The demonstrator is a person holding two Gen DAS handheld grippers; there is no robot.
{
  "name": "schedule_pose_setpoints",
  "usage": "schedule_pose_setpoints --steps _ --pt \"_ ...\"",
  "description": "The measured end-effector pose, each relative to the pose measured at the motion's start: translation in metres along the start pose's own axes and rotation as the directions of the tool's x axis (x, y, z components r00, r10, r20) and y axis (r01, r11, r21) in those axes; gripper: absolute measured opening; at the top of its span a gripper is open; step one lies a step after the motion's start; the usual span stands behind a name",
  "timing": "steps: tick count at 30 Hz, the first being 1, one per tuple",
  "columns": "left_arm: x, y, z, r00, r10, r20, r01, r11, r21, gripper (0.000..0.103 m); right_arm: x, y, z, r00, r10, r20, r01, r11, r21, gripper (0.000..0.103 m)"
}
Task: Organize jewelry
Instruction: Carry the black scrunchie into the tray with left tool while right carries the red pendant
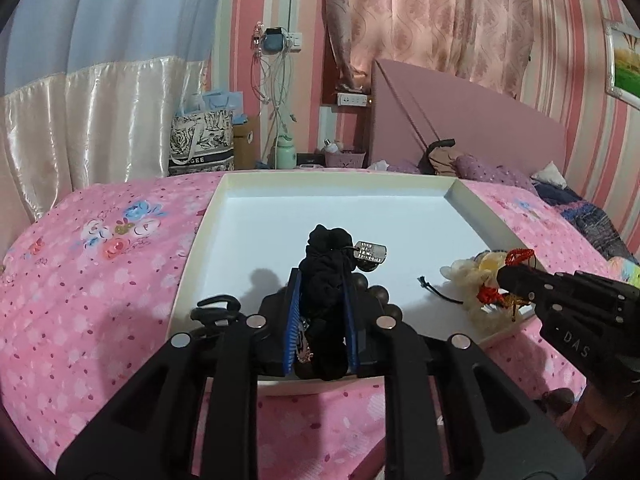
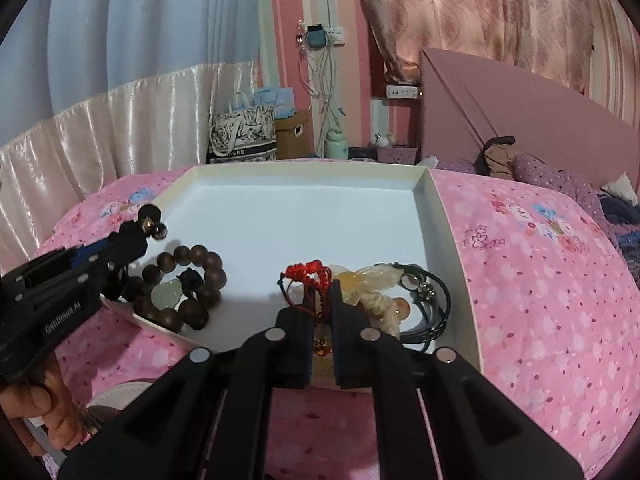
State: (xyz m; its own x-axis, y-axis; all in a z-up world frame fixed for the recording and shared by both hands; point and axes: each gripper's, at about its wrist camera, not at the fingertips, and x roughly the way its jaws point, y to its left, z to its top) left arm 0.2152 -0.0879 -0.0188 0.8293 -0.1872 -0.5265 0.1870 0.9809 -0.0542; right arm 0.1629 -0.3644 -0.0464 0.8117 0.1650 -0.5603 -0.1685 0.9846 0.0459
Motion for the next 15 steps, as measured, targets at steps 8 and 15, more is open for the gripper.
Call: schedule_pose_setpoints --steps 8,15 --pt "0.0002 -0.0047 -0.0003 1.000 0.011 0.000 -0.011 0.999 0.032 0.021 -0.0022 0.0006 0.0007 1.000 -0.005 -0.001 0.005 1.000 -0.002 0.006" --pt "0.0055 -0.0015 -0.0009 0.999 0.005 -0.042 -0.004 1.000 0.022 0.022 -0.0032 0.0000 0.0007 1.000 -0.016 0.002 0.016 1.000 0.004 0.006"
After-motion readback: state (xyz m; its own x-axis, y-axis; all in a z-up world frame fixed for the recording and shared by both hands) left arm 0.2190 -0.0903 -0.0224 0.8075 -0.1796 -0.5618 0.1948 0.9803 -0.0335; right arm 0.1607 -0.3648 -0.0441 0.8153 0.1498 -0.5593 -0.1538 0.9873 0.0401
